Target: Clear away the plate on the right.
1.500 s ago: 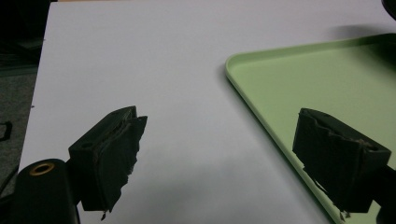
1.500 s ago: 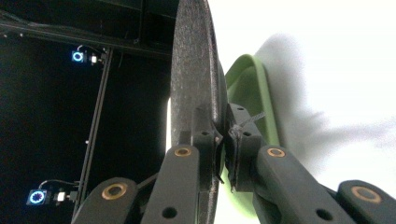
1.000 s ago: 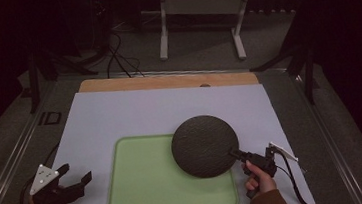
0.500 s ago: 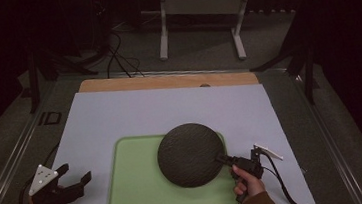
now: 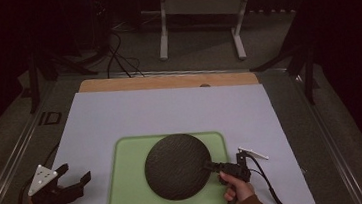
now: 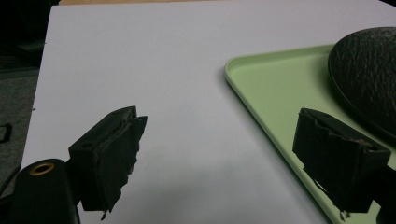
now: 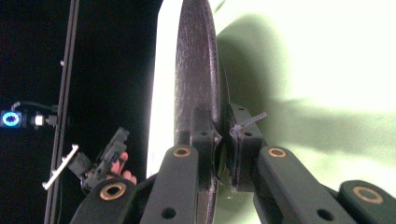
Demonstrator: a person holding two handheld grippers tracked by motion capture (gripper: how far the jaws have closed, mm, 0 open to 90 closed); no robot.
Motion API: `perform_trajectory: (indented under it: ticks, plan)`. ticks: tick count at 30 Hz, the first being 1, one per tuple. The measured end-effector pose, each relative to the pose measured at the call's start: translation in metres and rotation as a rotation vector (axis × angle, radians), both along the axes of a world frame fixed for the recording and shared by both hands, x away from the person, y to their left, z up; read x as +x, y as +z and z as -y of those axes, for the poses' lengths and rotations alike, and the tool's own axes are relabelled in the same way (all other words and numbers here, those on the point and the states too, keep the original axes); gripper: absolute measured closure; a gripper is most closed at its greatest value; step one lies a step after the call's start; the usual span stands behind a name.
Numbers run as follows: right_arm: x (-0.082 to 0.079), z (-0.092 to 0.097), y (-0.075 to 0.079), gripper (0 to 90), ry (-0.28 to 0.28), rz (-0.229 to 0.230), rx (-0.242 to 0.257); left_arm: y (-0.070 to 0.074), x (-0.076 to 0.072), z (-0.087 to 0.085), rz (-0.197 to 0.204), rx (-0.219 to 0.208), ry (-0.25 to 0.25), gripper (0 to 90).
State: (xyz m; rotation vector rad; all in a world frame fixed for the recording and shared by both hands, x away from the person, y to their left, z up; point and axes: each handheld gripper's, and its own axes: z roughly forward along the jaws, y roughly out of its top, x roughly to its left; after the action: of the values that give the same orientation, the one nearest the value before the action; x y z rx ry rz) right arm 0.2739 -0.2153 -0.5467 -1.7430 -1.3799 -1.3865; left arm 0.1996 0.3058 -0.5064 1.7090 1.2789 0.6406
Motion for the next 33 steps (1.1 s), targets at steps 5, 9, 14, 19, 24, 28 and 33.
perform_trajectory:
  ticks: [5, 9, 14, 19, 24, 28, 33]
  plan:
    - [-0.002, -0.004, 0.001, 85.3, 0.027, 0.007, -0.072, 0.0, 0.0, 0.0, 0.0, -0.002, 0.003, 15.0]
    - [-0.003, -0.004, 0.0, 84.6, 0.028, 0.003, -0.119, 0.0, 0.0, 0.0, 0.0, -0.002, 0.004, 15.0]
    - [-0.004, -0.011, 0.004, 74.6, 0.062, 0.061, -0.275, 0.0, 0.0, 0.0, -0.002, 0.0, 0.003, 15.0]
    - [-0.003, -0.013, 0.006, 66.4, 0.093, 0.103, -0.343, 0.0, 0.0, 0.0, -0.002, 0.0, 0.001, 15.0]
    - [-0.003, -0.014, 0.017, 59.8, 0.104, 0.2, -0.442, 0.0, 0.0, 0.0, -0.001, -0.002, 0.003, 15.0]
    - [-0.002, -0.012, 0.025, 55.1, 0.113, 0.274, -0.507, 0.0, 0.0, 0.0, -0.001, 0.0, 0.002, 15.0]
    - [-0.005, -0.012, 0.042, 52.6, 0.127, 0.426, -0.675, 0.0, 0.0, 0.0, -0.002, 0.001, 0.001, 15.0]
